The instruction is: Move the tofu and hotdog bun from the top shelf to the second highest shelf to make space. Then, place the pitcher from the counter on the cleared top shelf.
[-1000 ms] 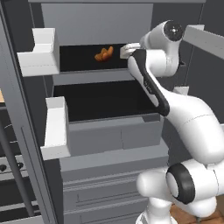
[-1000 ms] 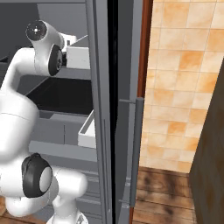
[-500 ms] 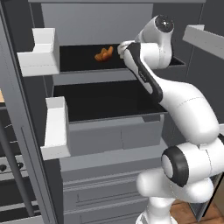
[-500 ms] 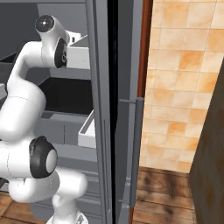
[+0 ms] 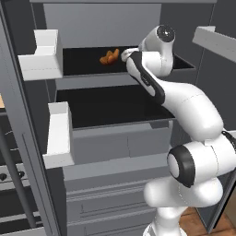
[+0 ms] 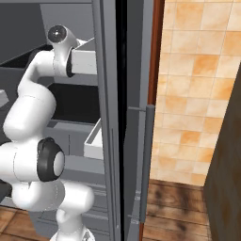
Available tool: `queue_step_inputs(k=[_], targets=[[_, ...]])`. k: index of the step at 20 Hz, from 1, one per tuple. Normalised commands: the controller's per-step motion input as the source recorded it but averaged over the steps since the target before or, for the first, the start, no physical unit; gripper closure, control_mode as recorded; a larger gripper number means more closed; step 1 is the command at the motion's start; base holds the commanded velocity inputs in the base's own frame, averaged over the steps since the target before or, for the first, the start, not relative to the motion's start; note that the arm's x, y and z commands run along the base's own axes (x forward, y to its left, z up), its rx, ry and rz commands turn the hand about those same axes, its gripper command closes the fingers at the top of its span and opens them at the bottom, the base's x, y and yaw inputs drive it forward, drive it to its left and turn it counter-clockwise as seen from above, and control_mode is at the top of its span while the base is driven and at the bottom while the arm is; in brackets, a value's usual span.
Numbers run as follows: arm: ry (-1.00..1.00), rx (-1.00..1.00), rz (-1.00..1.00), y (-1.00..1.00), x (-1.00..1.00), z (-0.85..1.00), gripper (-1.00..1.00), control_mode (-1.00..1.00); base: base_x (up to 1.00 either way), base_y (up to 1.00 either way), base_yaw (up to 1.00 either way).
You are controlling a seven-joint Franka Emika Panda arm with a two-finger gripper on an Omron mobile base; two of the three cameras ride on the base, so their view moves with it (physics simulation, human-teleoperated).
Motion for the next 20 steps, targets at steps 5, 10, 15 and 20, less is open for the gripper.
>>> queue_step_inputs(k=[5, 10, 15, 20], targets=[[0.00, 0.00, 0.00, -0.01, 0.43, -0.01, -1.00, -1.00, 0.00, 0.00, 0.00], [0.00, 0.00, 0.00, 0.00, 0.41, 0.00, -1.00, -1.00, 0.00, 0.00, 0.00], [0.00, 0.00, 0.00, -0.02, 0.38, 0.00, -1.00, -1.00, 0.00, 0.00, 0.00], [0.00, 0.00, 0.00, -0.04, 0.29, 0.00, -1.00, -1.00, 0.00, 0.00, 0.00]])
